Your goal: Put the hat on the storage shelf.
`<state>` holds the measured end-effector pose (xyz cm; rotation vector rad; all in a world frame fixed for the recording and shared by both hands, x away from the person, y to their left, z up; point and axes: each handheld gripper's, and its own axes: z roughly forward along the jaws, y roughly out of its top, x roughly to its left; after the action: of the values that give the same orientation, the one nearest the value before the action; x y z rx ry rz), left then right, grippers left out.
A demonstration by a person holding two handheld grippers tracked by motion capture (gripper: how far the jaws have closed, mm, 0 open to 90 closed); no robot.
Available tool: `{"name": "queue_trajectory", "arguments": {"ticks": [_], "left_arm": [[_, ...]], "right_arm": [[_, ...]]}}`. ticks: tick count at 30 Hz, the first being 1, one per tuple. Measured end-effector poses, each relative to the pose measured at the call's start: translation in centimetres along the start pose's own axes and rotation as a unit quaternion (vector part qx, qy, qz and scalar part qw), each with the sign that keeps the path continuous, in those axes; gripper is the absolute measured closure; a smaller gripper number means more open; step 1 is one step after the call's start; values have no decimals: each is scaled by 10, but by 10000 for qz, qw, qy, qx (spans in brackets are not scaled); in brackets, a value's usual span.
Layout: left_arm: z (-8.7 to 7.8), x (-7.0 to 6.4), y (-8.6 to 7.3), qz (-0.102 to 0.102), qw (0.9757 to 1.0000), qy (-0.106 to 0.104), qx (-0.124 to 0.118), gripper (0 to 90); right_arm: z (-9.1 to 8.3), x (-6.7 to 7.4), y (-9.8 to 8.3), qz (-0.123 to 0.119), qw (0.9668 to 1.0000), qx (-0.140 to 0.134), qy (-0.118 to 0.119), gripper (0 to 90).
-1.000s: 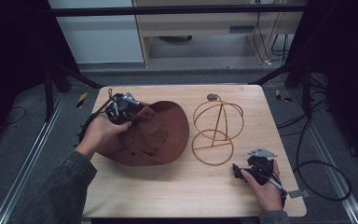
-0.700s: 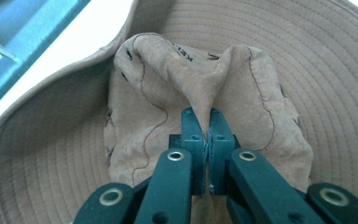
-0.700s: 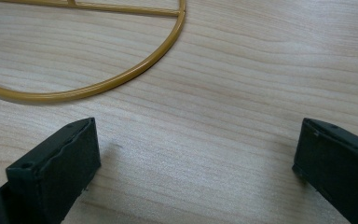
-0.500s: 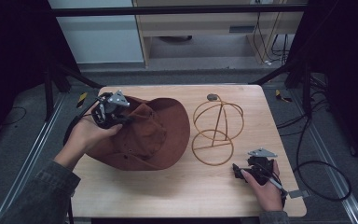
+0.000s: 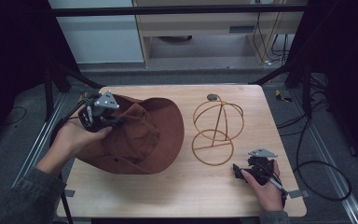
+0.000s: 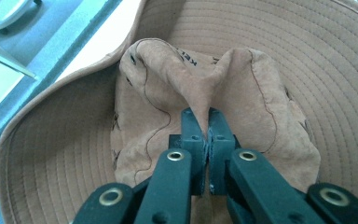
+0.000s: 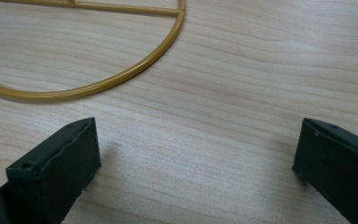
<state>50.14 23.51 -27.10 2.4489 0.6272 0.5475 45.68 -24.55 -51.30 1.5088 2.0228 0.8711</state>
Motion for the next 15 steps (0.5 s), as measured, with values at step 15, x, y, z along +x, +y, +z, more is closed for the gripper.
{"name": "queue_trajectory", "arguments": {"ticks": [15], "left_arm": [[-18, -9, 21, 193, 9994, -98, -273, 883]], "right_arm": [[0, 0, 0, -3, 10000, -1, -1, 4]]}}
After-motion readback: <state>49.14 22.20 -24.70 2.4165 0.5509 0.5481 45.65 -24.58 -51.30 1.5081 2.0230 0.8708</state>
